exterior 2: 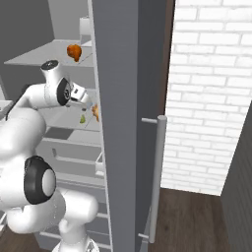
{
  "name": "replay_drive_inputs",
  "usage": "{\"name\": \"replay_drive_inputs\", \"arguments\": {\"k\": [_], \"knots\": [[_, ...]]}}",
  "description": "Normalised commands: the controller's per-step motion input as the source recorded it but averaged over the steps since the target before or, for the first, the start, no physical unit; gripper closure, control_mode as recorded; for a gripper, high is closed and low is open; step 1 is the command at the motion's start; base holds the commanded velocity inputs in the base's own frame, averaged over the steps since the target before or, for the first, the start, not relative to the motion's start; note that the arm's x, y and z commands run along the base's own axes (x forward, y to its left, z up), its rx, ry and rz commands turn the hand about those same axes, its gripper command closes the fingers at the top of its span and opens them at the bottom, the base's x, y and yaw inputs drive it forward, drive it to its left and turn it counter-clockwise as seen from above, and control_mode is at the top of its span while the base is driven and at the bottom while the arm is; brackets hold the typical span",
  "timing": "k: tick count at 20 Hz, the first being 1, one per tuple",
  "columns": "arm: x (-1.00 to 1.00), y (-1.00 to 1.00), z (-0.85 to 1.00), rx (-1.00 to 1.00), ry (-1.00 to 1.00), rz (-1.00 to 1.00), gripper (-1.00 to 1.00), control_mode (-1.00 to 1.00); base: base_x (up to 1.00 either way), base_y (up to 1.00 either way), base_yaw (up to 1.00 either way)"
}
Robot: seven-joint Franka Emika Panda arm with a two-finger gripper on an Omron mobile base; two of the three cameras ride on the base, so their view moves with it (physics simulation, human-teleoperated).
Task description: Place one lemon wedge and one chicken drumstick in each tupperware on the nearby counter, to pack two identical lunches.
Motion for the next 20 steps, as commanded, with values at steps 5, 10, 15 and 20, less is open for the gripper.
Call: {"name": "replay_drive_inputs", "arguments": {"k": [5,10,15,20], "knots": [[0.48,-0.60,-0.43,0.02,0.00,0.02,-1.00,-1.00,0.00,0.00,0.00],[0.37,-0.14,-0.40,-0.07,0.02,0.08,-1.00,-1.00,0.00,0.00,0.00],[0.37,0.27,-0.35,-0.10,0.04,0.02,-1.00,-1.00,0.00,0.00,0.00],[0.49,0.15,-0.15,-0.01,0.00,0.02,-1.00,-1.00,0.00,0.00,0.00]]}}
